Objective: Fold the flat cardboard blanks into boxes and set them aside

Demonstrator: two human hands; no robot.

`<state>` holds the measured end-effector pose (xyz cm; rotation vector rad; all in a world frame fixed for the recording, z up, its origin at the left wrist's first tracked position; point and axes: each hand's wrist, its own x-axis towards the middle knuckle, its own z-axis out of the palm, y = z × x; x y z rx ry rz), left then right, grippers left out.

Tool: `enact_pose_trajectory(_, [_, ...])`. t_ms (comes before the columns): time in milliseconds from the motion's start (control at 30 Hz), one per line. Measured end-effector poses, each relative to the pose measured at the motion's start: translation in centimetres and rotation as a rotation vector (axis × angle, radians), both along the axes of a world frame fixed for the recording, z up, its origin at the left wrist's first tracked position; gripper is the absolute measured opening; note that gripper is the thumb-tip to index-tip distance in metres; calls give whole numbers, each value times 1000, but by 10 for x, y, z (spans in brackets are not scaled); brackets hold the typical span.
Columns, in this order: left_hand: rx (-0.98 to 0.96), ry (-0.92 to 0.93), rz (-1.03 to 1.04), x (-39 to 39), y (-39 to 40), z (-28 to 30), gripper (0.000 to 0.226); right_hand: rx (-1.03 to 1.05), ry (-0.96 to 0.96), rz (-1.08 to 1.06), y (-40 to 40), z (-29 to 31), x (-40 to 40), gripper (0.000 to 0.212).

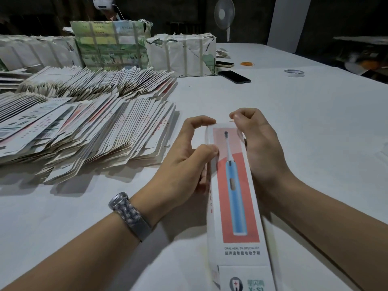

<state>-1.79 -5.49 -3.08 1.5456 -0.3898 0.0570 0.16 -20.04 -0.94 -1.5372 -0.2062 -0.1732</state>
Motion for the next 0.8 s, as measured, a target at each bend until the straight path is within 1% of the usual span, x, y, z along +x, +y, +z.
enact_pose_trajectory(67, [4,-25,-4,0,0,-1,34,-29,-27,0,0,-1,-1,17])
enact_pose_trajectory(133, [6,-36,-13,0,1,-2,34,-21,-30,0,0,1,-2,21])
enact_pose_trajectory(333, [25,-31,-27,0,-1,-6,32,49,67,-31,-1,-1,-2,35])
enact_pose_trajectory(567, [20,-41,-1,2,0,-8,34,39,79,-23,-1,-2,0,32])
enact_pose_trajectory(700, [55,-36,3,2,-1,-8,37,20,84,-63,-1,-1,2,44])
enact_pose_trajectory(800, [49,-48,4,2,-1,-10,35,-8,85,-69,-2,-1,2,39])
